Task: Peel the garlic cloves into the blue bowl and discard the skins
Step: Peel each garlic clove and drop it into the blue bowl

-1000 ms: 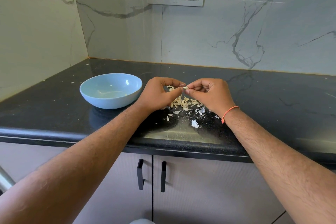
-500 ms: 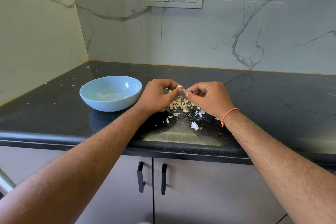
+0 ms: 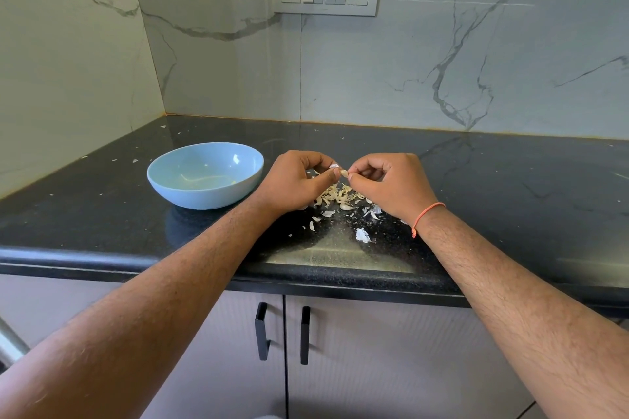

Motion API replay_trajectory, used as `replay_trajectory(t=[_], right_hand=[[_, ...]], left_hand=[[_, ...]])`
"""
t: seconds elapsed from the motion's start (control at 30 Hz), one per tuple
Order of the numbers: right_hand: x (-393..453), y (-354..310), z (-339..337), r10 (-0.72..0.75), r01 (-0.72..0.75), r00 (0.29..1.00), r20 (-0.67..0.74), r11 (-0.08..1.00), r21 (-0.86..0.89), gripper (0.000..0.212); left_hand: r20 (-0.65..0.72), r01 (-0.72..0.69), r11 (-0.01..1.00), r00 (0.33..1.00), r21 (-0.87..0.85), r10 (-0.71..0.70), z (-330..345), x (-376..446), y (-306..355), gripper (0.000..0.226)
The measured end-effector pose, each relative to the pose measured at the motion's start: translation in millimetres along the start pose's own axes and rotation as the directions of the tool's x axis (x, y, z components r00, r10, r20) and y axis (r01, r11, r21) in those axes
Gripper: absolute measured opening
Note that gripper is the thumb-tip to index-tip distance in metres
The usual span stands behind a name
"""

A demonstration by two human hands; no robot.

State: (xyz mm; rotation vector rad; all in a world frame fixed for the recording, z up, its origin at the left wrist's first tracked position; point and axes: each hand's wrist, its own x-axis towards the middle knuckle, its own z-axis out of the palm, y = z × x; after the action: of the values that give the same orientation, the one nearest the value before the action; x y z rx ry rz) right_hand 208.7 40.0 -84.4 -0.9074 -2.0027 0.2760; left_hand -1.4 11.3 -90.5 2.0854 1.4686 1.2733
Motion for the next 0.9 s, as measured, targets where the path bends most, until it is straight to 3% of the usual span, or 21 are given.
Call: replay_trajectory(t=[0.2,0.33,0.47,0.63,0.9], right_hand=[[2.1,1.6,-0.3,0.013,-0.012,0.999,-0.034,1.0,0.01,0.007],[4.7,5.8,-0.2,0.066,-0.065,0.994,-0.085,0.998,0.01,0.006],[5.3,9.4,1.6,0.127,-0.126,0.992,0.009,0.99,-0.057,0.018],[4.3,13.6,-1.0,0.053,-0.045,0.997,0.05,0.988,-0.147,0.009],[3.0,12.2,-0.7,0.023,-0.025,1.0,-0.013,0.987,-0.157,0.022]], left_hand=[[0.049,-0.029,0.999,0.998,-0.017,0.03,0.7,-0.8,-0.2,0.011],[-0.007,-0.012,0.999,1.0,-0.048,0.012,0.5,-1.0,-0.1,0.008],[-0.076,0.015,0.995,0.997,-0.1,-0.023,-0.3,-2.0,1.4,0.015],[-0.102,0.036,0.995,0.994,-0.097,-0.046,0.2,-1.0,-0.7,0.016],[-0.105,0.032,0.995,0.994,-0.097,-0.042,0.3,-1.2,-1.7,0.016]])
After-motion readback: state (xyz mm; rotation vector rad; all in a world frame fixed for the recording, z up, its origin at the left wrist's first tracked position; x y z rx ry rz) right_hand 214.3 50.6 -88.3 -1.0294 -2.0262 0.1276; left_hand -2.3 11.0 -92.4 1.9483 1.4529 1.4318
